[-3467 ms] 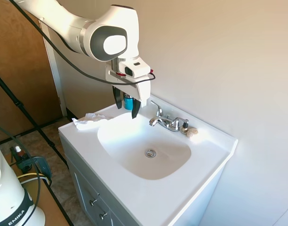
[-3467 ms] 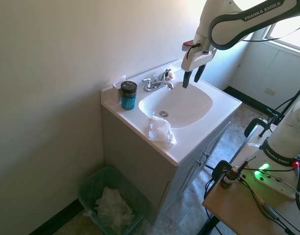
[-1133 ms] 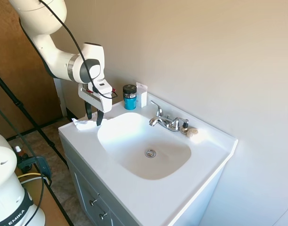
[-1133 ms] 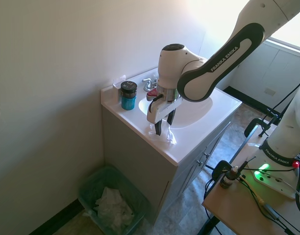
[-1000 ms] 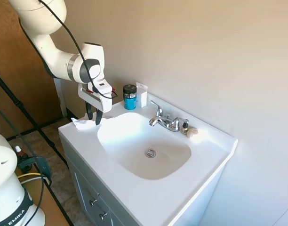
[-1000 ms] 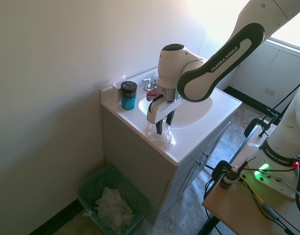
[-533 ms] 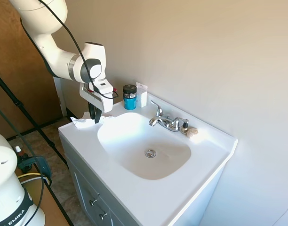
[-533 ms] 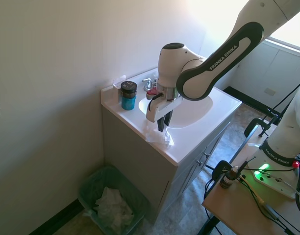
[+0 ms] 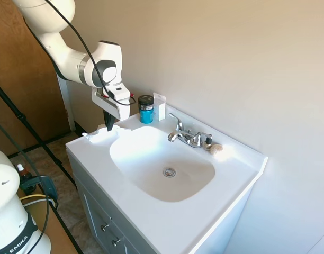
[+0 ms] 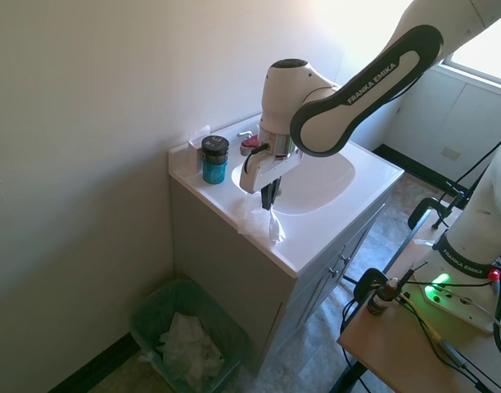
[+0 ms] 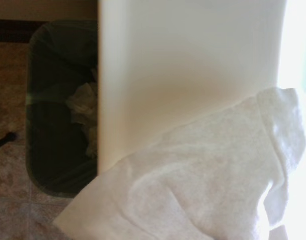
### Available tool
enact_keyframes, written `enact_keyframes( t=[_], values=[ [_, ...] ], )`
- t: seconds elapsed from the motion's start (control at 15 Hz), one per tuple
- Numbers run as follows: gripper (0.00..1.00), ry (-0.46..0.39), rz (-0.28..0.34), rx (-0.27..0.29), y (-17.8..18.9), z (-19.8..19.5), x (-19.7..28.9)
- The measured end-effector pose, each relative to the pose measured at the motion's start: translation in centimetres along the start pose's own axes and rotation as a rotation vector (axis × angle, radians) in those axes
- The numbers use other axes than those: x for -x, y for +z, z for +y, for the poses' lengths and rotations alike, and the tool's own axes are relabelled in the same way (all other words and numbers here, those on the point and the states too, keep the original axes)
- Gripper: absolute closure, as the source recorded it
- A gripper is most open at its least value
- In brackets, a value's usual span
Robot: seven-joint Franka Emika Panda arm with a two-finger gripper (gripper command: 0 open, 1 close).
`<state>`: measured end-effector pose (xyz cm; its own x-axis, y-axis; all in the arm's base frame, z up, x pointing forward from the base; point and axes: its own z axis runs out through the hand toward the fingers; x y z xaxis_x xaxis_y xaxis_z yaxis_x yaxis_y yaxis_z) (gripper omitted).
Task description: Throw the tissue in the trash bin
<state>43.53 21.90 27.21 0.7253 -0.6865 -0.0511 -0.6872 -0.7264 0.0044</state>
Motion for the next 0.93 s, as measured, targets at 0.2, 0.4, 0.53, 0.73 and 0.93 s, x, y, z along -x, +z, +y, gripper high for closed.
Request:
enact_keyframes(
  t=[0.2, 0.4, 0.53, 0.73, 0.93],
  values=[
    [1.0, -0.045, 0.055, -0.013, -3.1, -2.4, 3.4],
    [1.0, -0.089, 0.107, 0.004, -4.7, -5.8, 6.8],
    [1.0, -0.115, 0.122, 0.028, -4.0, -8.5, 8.8],
    [1.0, -0.135, 0.128, 0.088, -0.2, -12.2, 10.7],
    [1.0, -0.149, 0.116, 0.123, 4.5, -15.4, 11.0]
  ],
)
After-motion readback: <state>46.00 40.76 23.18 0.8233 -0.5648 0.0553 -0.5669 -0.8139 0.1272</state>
